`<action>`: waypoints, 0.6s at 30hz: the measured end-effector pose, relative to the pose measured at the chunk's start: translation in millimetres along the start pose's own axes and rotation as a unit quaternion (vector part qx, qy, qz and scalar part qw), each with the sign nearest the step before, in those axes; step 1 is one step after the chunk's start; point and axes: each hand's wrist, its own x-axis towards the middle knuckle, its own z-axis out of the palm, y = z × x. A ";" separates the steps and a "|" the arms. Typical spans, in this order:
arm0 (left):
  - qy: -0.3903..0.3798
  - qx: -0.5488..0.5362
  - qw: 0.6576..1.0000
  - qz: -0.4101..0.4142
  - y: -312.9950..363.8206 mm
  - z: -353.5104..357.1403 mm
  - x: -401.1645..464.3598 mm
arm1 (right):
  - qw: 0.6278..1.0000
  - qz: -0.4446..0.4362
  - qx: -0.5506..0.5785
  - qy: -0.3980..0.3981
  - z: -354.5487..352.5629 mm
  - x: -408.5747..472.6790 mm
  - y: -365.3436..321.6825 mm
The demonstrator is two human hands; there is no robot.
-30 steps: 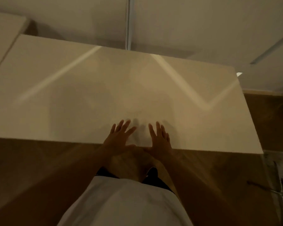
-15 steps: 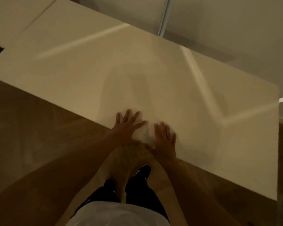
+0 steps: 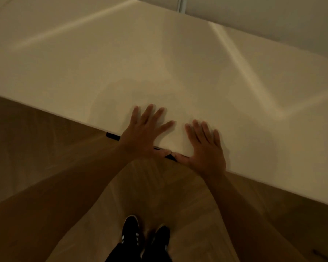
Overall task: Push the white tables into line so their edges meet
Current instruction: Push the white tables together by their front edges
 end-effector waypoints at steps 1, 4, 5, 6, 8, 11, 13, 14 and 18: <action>0.006 0.005 1.000 -0.001 0.0 1.3 0.3 | 1.000 -0.006 -0.003 0.013 1.5 -0.9 1.1; 0.017 0.019 1.000 0.001 -2.2 5.8 2.2 | 0.998 -0.025 -0.016 0.048 8.8 -0.6 3.3; 0.019 0.022 1.000 0.006 -2.1 6.4 2.5 | 0.998 -0.027 -0.018 0.059 10.4 -0.3 3.4; 0.021 0.026 0.999 0.009 -1.2 6.7 2.6 | 0.997 -0.027 -0.020 0.072 12.3 -1.1 4.0; 0.022 0.042 0.999 0.005 -1.2 7.3 2.2 | 0.995 -0.031 -0.023 0.094 16.2 -2.1 4.7; 0.028 0.044 0.999 0.001 -1.1 11.0 3.0 | 0.994 -0.028 -0.028 0.107 20.4 -4.2 6.0; 0.033 0.038 0.999 -0.003 -1.2 12.9 3.8 | 0.993 -0.026 -0.033 0.113 23.2 -4.3 7.2; 0.037 0.041 0.998 -0.003 -0.8 13.4 4.3 | 0.992 -0.026 -0.037 0.118 24.1 -4.7 7.6; 0.041 0.033 0.999 -0.010 -1.0 13.2 2.5 | 0.988 -0.031 -0.061 0.137 28.7 -4.2 7.1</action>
